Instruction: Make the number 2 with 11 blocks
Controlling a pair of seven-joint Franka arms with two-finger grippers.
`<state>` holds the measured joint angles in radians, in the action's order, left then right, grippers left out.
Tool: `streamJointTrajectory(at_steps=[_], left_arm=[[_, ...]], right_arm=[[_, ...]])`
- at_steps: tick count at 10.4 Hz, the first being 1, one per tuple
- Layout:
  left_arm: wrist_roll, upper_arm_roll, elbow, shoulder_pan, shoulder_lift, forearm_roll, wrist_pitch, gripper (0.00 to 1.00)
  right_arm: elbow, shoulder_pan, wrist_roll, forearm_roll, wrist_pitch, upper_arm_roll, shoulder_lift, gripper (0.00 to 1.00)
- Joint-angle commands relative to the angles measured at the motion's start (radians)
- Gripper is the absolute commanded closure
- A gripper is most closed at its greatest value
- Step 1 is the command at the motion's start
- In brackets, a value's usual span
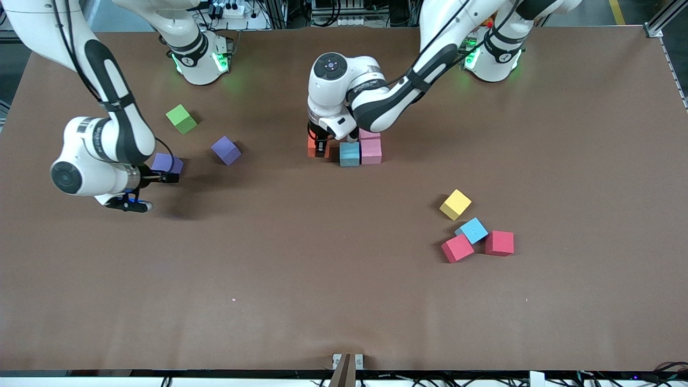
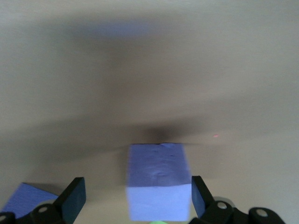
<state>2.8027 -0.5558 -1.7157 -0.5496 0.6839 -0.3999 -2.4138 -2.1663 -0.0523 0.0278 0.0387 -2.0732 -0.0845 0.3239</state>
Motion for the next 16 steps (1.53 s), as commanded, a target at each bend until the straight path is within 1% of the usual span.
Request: streamJointTrajectory(at_steps=[1,2,7,10,11,15,16], left_arm=[[0.259,0.081,0.008,-0.096,0.016,-0.03,-0.002,0.97],[0.261,0.106,0.008,-0.108,0.019,-0.03,-0.002,0.97],[0.311,0.111,0.013,-0.096,0.048,-0.022,-0.005,0.97],[0.311,0.132,0.016,-0.096,0.052,-0.028,-0.011,0.97],[0.31,0.146,0.016,-0.098,0.057,-0.03,-0.016,0.97],[0.31,0.152,0.018,-0.098,0.06,-0.03,-0.03,0.96],[0.308,0.154,0.019,-0.099,0.069,-0.03,-0.04,0.86]], right_arm=[[-0.055,-0.043,0.041,0.004,-0.001,0.019,-0.037,0.0],[-0.059,-0.043,0.041,0.01,-0.005,0.02,-0.032,0.0],[-0.081,-0.034,0.046,0.035,-0.011,0.02,-0.016,0.0],[-0.106,-0.011,0.05,0.032,-0.05,0.02,-0.002,0.0],[-0.109,-0.012,0.053,0.032,-0.064,0.02,0.003,0.0],[-0.11,-0.047,0.135,0.032,-0.088,0.019,0.027,0.0],[-0.112,-0.047,0.135,0.032,-0.088,0.019,0.027,0.0]])
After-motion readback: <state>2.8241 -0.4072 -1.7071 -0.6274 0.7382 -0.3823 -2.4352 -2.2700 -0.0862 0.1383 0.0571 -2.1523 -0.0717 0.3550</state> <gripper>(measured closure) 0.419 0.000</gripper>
